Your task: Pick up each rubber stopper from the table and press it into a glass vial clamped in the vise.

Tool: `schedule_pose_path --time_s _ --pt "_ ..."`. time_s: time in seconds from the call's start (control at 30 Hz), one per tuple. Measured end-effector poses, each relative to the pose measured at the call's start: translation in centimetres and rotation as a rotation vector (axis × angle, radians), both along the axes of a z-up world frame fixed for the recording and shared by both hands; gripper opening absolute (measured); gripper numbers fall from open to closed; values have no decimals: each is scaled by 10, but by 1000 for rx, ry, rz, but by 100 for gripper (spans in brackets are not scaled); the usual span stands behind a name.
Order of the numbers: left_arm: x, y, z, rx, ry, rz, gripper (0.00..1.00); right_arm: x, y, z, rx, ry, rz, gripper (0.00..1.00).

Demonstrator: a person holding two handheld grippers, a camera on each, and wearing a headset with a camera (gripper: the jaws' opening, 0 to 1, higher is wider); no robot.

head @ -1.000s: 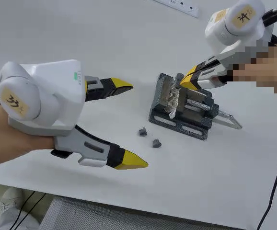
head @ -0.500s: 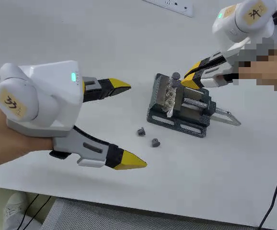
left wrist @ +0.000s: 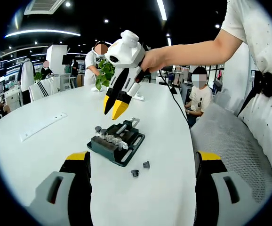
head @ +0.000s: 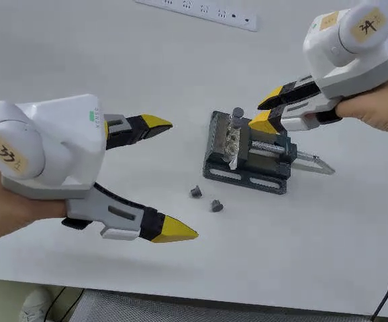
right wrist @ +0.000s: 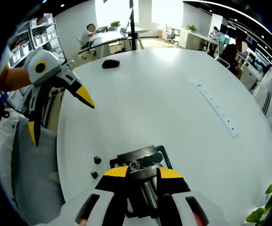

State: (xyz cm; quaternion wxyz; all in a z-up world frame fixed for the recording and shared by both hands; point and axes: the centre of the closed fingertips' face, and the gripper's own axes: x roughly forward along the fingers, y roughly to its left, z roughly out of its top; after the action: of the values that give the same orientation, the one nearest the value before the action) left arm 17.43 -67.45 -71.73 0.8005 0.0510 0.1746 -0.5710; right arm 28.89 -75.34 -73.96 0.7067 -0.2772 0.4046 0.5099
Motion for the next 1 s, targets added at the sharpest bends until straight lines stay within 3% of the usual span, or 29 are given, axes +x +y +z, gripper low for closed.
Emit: schedule_pose_path --time_s 0.33,1.0 --pt "-3 2 1 30 0 0 93 -15 -11 7 59 -27 -41 25" --pt "-8 6 2 54 -9 -8 95 -43 -28 9 180 -96 -251 34"
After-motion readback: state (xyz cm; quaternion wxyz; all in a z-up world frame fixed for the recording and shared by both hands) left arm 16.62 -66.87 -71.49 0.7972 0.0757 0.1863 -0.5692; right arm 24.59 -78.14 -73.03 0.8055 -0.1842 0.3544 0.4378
